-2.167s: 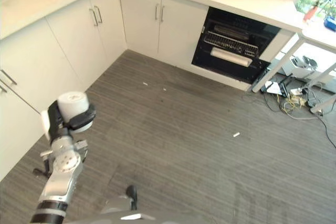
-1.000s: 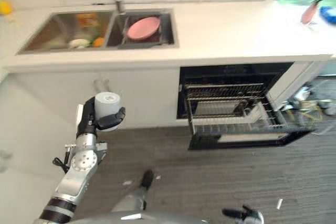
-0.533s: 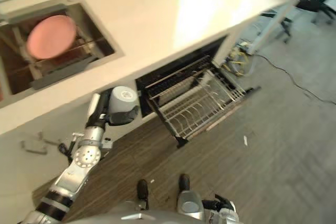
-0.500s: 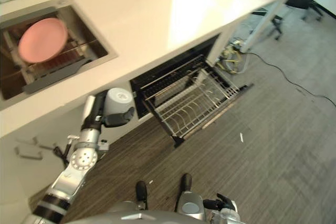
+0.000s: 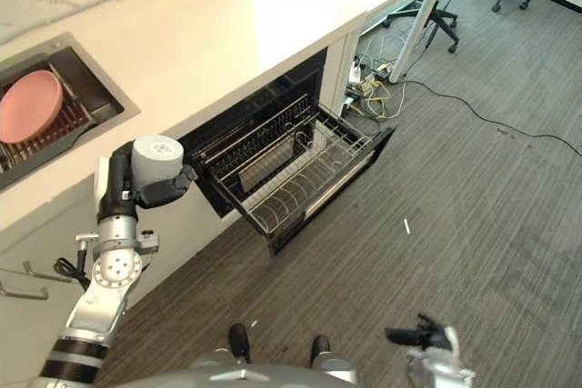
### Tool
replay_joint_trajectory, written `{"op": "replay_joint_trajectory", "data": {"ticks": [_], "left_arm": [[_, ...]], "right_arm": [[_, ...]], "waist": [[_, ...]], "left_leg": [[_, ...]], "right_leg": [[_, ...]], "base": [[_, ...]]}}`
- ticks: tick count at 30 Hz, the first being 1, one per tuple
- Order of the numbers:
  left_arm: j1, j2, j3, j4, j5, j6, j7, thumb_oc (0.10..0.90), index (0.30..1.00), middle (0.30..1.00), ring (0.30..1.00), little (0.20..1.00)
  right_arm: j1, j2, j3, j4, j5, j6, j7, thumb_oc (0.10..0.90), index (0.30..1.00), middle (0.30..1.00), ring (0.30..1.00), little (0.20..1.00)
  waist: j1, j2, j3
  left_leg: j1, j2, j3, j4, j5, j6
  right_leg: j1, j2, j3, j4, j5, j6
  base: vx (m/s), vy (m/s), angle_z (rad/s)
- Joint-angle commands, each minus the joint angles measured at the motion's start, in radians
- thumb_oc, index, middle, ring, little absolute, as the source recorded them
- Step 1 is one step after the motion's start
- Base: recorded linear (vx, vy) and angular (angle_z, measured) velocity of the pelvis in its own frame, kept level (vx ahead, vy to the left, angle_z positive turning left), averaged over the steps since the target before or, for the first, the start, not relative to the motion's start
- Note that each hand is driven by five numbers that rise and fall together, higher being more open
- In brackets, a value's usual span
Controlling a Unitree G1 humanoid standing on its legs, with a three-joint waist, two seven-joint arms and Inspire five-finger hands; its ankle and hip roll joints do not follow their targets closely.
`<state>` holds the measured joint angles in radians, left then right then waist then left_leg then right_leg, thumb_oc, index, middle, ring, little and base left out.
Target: Place the dishes in the dishwasher.
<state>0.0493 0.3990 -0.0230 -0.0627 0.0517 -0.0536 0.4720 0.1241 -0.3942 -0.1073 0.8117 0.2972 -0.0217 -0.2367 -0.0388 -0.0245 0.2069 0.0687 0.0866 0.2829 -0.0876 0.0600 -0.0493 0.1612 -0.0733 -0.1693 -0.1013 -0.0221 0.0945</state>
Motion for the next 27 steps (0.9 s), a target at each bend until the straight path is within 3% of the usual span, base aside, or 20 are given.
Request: {"op": "replay_joint_trajectory", "data": {"ticks": [1,3,6,15,16,19,20,25,26,27], "left_arm": [[-0.104,0.013,0.060,-0.122,0.053,-0.083,0.046,0.400,0.300,0.300,0.300,0.300],[-0.140,0.012,0.055,-0.141,0.072,-0.093,0.052,0.400,0.300,0.300,0.300,0.300],[-0.212,0.038,0.010,-0.167,0.053,-0.119,0.015,0.400,0.300,0.300,0.300,0.300],[-0.218,0.040,0.011,-0.165,0.051,-0.119,0.014,0.400,0.300,0.300,0.300,0.300],[-0.401,0.040,-0.100,-0.164,0.072,-0.134,0.032,0.400,0.300,0.300,0.300,0.300],[-0.403,0.040,-0.100,-0.163,0.072,-0.134,0.033,0.400,0.300,0.300,0.300,0.300],[-0.452,0.031,-0.153,-0.151,0.111,-0.129,0.029,0.400,0.300,0.300,0.300,0.300],[-0.459,0.031,-0.151,-0.145,0.113,-0.131,0.032,0.400,0.300,0.300,0.300,0.300],[-0.484,0.015,-0.190,-0.148,0.114,-0.131,0.043,0.400,0.300,0.300,0.300,0.300],[-0.487,0.015,-0.190,-0.144,0.115,-0.132,0.045,0.400,0.300,0.300,0.300,0.300]], "right_arm": [[0.005,-0.093,-0.113,-0.339,-0.006,-0.098,-0.066,0.800,0.900,0.900,0.900,0.900],[-0.012,-0.085,-0.140,-0.540,0.030,-0.165,-0.064,0.800,0.900,0.900,0.900,0.900],[-0.105,-0.081,-0.103,-0.770,0.033,-0.213,-0.032,0.800,0.900,0.900,0.900,0.900],[-0.106,-0.078,-0.106,-0.777,0.031,-0.207,-0.033,0.800,0.900,0.900,0.900,0.900],[-0.302,0.003,0.065,-1.005,0.038,-0.281,-0.021,0.800,0.900,0.900,0.900,0.900],[-0.303,0.003,0.065,-1.005,0.038,-0.280,-0.022,0.800,0.900,0.900,0.900,0.900],[-0.368,0.016,0.170,-1.041,0.040,-0.267,0.014,0.800,0.900,0.900,0.900,0.900],[-0.375,0.017,0.172,-1.039,0.039,-0.266,0.014,0.800,0.900,0.900,0.900,0.900],[-0.411,0.051,0.242,-1.072,0.112,-0.273,0.041,0.800,0.900,0.900,0.900,0.900],[-0.413,0.051,0.243,-1.072,0.114,-0.273,0.042,0.800,0.900,0.900,0.900,0.900]], "waist": [[-0.028,-0.029,-0.051],[-0.044,-0.015,-0.056],[-0.048,0.001,-0.072],[-0.049,0.002,-0.068],[-0.047,0.018,-0.082],[-0.048,0.018,-0.081],[-0.048,0.024,-0.099],[-0.046,0.025,-0.094],[-0.055,0.033,-0.101],[-0.052,0.032,-0.098]], "left_leg": [[-0.039,0.010,-0.012,0.020,0.024,-0.041],[-0.040,0.015,-0.015,0.018,0.034,-0.045],[-0.041,0.022,-0.017,0.015,0.036,-0.051],[-0.045,0.025,-0.018,0.013,0.044,-0.050],[-0.044,0.035,-0.014,0.006,0.058,-0.061],[-0.044,0.036,-0.014,0.006,0.058,-0.061],[-0.020,0.042,0.009,0.000,0.039,-0.061],[-0.021,0.044,0.013,0.000,0.044,-0.061],[-0.004,0.048,0.031,0.000,0.033,-0.059],[-0.001,0.048,0.035,0.000,0.031,-0.059]], "right_leg": [[-0.017,-0.032,0.030,0.089,-0.042,0.050],[-0.011,-0.026,0.030,0.088,-0.047,0.041],[0.003,-0.019,0.026,0.081,-0.063,0.032],[0.000,-0.016,0.025,0.079,-0.056,0.030],[0.018,-0.014,0.008,0.041,-0.048,0.027],[0.018,-0.013,0.007,0.040,-0.047,0.027],[0.038,-0.023,0.000,0.016,-0.046,0.042],[0.035,-0.020,0.003,0.015,-0.039,0.041],[0.034,-0.030,0.009,0.014,-0.034,0.045],[0.035,-0.030,0.013,0.014,-0.034,0.046]], "base": [[-0.05,-0.021,0.09],[-0.02,-0.023,-0.02],[-0.01,-0.007,-0.02],[0.00,-0.004,0.05],[0.00,0.000,0.00],[0.02,0.003,0.02],[0.05,0.009,0.01],[0.02,0.004,-0.02],[0.06,0.015,0.02],[0.06,0.015,-0.03]]}}
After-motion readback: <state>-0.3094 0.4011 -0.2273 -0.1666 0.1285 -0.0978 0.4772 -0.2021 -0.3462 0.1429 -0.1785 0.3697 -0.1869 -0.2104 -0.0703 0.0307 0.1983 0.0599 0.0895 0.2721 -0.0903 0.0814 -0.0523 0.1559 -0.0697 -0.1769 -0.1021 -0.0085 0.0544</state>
